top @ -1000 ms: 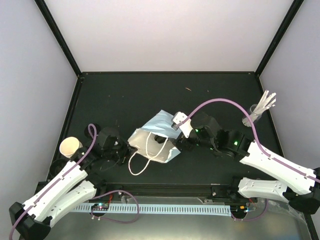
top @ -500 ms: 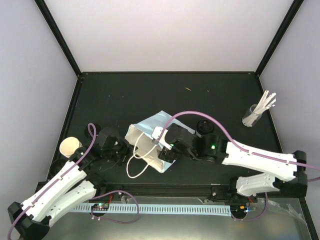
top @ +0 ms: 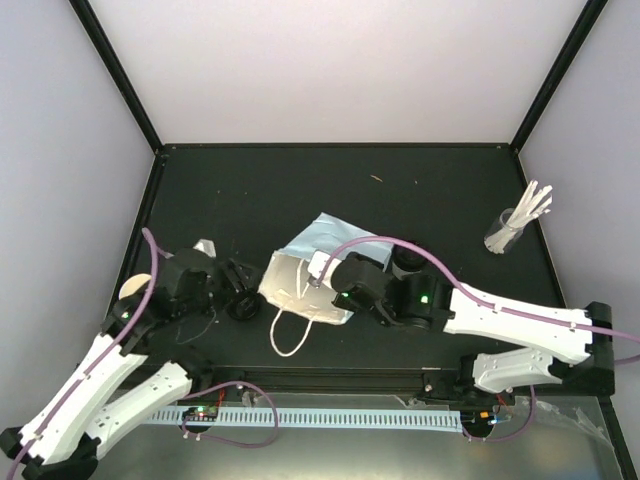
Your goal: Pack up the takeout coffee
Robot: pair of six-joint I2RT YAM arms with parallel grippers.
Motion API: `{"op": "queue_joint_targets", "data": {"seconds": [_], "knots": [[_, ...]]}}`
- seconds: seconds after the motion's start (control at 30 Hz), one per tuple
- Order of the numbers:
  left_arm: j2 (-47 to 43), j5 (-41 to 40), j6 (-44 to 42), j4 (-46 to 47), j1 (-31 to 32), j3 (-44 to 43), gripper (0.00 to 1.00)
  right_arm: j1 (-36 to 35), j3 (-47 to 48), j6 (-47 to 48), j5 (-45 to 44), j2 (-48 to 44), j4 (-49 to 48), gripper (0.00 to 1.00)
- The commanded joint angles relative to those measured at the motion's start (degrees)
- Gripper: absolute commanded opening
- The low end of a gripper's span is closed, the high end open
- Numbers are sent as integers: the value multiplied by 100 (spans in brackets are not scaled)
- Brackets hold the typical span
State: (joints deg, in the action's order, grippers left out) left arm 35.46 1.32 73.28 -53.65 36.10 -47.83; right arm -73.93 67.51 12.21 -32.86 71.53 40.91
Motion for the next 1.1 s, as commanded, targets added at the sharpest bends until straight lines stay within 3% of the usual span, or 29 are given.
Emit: {"op": "queue_joint_targets", "data": {"seconds": [0.0, 0.1, 0.3, 0.63, 0.73, 1.07], "knots": [[-200, -194, -2900, -341, 14, -727, 73, 234, -389, 565, 506, -533, -1078, 3], [-221, 387, -4160, -192, 12, -780, 87, 393, -577, 826, 866, -658, -1409, 1], [255, 529, -5190, 16, 12, -580, 88, 601, -702, 1105, 1072, -645, -1636, 1], [969, 116, -5501, 333, 26, -494, 86, 876, -855, 1328, 1461, -730, -1783, 1], [1130, 193, -5406, 554, 20, -435, 73, 966, -995, 1458, 1638, -794, -1948, 1], [1498, -4, -5245, 1038, 12, -428, 9, 1647, -1203, 1726, 2082, -538, -2681, 7]]}}
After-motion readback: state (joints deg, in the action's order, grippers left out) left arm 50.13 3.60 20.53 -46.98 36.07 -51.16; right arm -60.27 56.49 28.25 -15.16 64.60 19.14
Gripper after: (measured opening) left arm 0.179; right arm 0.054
